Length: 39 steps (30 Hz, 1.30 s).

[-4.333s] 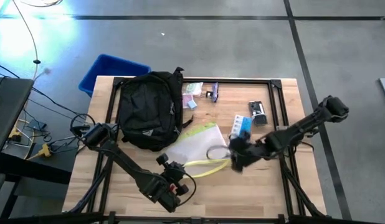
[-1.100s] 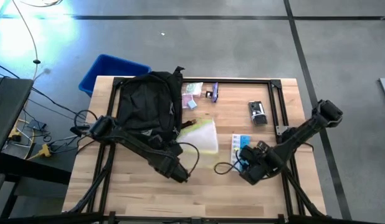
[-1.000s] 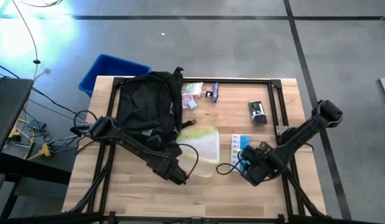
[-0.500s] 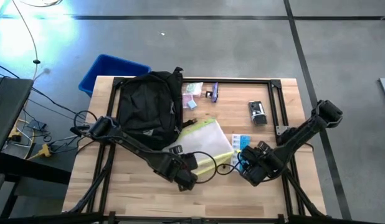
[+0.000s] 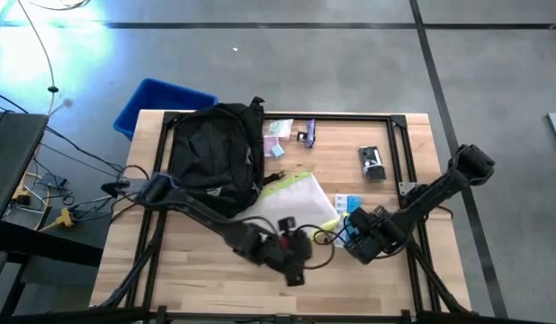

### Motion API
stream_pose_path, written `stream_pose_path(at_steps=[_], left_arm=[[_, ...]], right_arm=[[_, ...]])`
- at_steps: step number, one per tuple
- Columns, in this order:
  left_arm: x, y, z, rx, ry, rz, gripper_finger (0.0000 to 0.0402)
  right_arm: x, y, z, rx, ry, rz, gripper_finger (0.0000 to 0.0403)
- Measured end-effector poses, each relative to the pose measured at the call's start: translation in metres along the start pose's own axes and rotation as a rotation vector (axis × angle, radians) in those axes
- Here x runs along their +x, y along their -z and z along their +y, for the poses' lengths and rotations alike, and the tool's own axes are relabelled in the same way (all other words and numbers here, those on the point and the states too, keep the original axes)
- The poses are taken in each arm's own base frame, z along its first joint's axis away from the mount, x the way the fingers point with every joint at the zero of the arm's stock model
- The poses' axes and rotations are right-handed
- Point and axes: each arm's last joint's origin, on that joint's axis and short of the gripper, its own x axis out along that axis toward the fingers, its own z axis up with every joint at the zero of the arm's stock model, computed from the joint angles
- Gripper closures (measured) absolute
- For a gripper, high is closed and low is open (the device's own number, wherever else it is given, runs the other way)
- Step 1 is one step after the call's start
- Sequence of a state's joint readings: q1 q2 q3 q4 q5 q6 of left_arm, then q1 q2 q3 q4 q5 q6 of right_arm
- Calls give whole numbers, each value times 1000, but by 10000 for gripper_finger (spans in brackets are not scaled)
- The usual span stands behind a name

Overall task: Unpack backpack
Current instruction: Put the white medicine organizer into the yellow zip bag

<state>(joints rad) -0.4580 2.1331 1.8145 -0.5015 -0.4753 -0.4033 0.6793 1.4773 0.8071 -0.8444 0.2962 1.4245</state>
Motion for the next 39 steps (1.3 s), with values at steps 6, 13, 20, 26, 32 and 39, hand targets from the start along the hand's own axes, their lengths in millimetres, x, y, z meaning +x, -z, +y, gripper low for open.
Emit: stream_pose_path(at_steps=[6, 13, 20, 26, 32, 39], left_arm=[[64, 10, 5, -5, 42, -70, 245], [102, 13, 36, -54, 17, -35, 245], [103, 12, 39, -32, 13, -39, 245], [118, 24, 37, 35, 3, -19, 245], [128, 26, 44, 46, 4, -27, 245], [135, 32, 43, 35, 13, -22, 246]], right_arm=[[0, 8, 11, 1, -130, 2, 204], [-28, 24, 32, -45, -260, -41, 204], [-34, 48, 26, 56, -243, -57, 204], [-11, 74, 7, 239, -253, -83, 204], [22, 88, -6, 449, -499, -114, 204], [37, 79, -14, 570, -581, -218, 204]])
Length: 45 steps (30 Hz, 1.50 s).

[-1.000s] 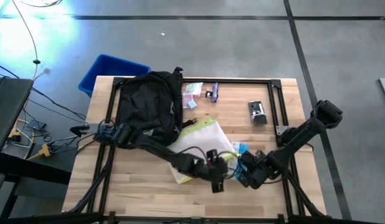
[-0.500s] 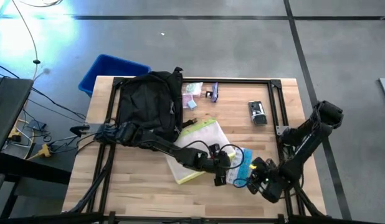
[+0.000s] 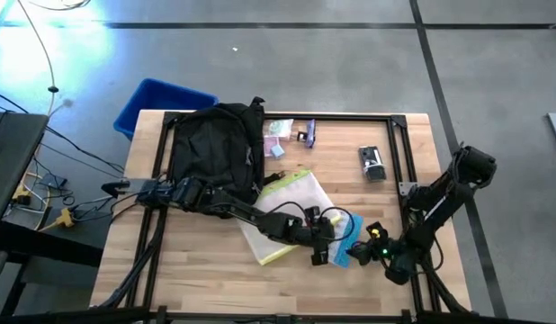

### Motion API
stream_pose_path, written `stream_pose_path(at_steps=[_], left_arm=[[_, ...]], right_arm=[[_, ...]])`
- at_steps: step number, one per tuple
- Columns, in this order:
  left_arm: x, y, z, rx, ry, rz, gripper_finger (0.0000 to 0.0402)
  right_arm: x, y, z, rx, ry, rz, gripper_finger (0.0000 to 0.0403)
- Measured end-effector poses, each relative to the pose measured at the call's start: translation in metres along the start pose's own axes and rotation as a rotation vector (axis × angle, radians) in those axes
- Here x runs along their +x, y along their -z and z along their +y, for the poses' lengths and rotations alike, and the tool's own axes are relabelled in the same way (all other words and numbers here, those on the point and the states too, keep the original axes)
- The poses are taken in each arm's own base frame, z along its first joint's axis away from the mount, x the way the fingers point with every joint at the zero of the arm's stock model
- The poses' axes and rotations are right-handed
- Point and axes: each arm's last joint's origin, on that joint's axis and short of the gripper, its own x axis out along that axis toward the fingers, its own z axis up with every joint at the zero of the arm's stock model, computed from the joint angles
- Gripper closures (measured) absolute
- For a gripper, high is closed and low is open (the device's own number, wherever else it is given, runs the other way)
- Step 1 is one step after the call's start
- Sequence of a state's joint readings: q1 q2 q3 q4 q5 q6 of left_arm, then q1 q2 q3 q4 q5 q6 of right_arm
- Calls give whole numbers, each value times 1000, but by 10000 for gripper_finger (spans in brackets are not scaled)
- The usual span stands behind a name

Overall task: Unpack backpack
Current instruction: Put the white medicine organizer into the yellow zip bag

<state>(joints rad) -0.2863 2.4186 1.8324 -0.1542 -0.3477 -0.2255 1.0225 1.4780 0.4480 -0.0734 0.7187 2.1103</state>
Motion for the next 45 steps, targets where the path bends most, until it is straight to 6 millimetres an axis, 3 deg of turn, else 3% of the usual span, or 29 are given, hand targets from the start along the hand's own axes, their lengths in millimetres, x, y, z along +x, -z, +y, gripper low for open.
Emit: stream_pose_path(at_steps=[12, 17, 26, 29, 33, 37, 45], left_arm=[[5, 6, -4, -24, 40, 14, 246], [2, 4, -10, -14, 42, 7, 246], [-43, -32, -30, 169, -77, 81, 246], [-48, -26, -30, 212, -158, 138, 246], [-47, -10, -20, 219, -241, 263, 246], [-35, -2, -12, 151, -175, 310, 252], [-10, 11, -21, 109, -28, 308, 285]], right_arm=[[2, 0, 35, -99, -63, -47, 204], [1, 1, 35, -107, -40, -22, 204], [0, 2, 32, -77, -20, 5, 204], [-1, 3, 31, -63, -5, 17, 204], [-3, 5, 27, -31, 11, 26, 204], [-1, 4, 22, 10, 59, 22, 204], [15, -5, 19, 36, 158, 7, 204]])
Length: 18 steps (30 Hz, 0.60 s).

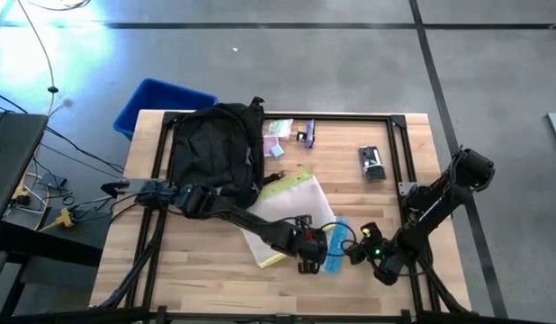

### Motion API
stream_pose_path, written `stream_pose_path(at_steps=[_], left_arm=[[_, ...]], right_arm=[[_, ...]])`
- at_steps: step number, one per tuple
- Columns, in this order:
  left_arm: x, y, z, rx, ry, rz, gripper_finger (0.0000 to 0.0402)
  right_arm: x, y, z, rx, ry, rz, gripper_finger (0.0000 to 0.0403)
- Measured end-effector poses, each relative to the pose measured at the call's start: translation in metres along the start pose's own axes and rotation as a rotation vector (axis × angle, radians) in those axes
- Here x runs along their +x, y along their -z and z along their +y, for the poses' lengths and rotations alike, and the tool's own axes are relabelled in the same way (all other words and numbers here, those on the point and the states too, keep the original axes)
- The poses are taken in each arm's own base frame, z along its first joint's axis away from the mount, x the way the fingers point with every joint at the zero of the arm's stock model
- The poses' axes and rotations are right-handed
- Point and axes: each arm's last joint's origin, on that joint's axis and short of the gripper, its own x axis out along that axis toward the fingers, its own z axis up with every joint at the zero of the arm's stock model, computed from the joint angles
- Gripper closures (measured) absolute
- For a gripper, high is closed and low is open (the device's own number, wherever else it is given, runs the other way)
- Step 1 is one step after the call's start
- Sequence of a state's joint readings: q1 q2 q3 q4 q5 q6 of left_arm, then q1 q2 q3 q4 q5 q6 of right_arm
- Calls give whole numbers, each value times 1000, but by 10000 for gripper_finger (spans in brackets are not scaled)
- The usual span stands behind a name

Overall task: Unpack backpack
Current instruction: Put the white medicine organizer into the yellow zip bag

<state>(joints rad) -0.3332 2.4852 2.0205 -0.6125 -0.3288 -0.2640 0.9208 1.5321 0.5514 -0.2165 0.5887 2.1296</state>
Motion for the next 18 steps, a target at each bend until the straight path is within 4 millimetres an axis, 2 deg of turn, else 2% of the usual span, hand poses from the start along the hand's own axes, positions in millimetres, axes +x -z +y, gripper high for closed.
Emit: stream_pose_path(at_steps=[9, 18], left_arm=[[7, 2, 2, -17, 13, 12, 311], [8, -1, 3, -39, 4, -16, 319]], right_arm=[[5, -5, 3, -45, -33, -52, 204], [-14, -2, -5, -24, -44, -125, 204]])
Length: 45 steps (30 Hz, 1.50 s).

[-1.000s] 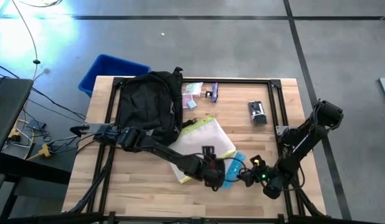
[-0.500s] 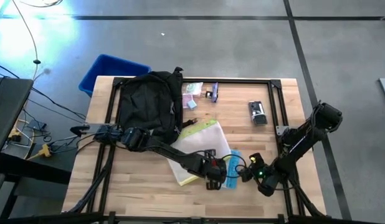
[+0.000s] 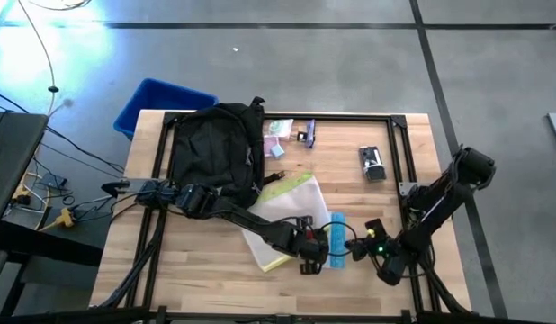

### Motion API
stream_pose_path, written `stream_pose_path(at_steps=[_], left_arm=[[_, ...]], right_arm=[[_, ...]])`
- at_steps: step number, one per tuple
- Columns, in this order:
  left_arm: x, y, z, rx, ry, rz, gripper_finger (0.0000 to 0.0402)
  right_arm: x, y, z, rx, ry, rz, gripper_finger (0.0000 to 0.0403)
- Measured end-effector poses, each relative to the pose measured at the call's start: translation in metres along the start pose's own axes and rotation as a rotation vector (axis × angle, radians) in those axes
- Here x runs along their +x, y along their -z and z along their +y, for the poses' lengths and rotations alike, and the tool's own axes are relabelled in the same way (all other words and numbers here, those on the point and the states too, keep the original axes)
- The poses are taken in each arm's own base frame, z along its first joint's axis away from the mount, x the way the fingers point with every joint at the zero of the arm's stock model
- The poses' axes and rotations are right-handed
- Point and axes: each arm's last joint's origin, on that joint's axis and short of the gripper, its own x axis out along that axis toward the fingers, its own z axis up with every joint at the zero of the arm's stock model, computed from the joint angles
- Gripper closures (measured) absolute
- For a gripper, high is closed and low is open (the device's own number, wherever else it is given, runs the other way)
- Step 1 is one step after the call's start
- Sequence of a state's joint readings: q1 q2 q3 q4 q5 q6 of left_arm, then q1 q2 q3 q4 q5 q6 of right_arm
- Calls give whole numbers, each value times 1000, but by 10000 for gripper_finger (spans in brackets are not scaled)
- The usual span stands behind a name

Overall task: Unpack backpack
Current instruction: Put the white medicine organizer into the yellow zip bag

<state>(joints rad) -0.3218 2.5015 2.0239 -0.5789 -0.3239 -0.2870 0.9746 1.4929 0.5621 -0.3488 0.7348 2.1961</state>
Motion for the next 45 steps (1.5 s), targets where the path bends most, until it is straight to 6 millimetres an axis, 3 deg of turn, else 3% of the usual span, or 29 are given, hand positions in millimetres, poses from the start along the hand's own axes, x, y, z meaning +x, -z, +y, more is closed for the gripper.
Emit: stream_pose_path(at_steps=[5, 17, 28, 35, 40, 45], left_arm=[[1, -1, 0, -4, -2, -15, 319], [1, -1, 0, -2, 1, -13, 319], [1, -1, -1, -5, 2, -14, 319], [1, -1, -1, -5, 2, -13, 319], [1, -1, -1, -5, 2, -14, 319], [-1, -2, -2, -5, 6, -23, 319]], right_arm=[[-10, -1, 2, 22, -49, -7, 204], [-10, 0, 7, 30, -106, -23, 204], [-10, 0, -2, -44, 35, 78, 204], [-19, 3, -8, -60, 39, 99, 204], [-27, 5, -8, 15, -29, 77, 204], [-22, 11, -5, 78, -54, 101, 204]])
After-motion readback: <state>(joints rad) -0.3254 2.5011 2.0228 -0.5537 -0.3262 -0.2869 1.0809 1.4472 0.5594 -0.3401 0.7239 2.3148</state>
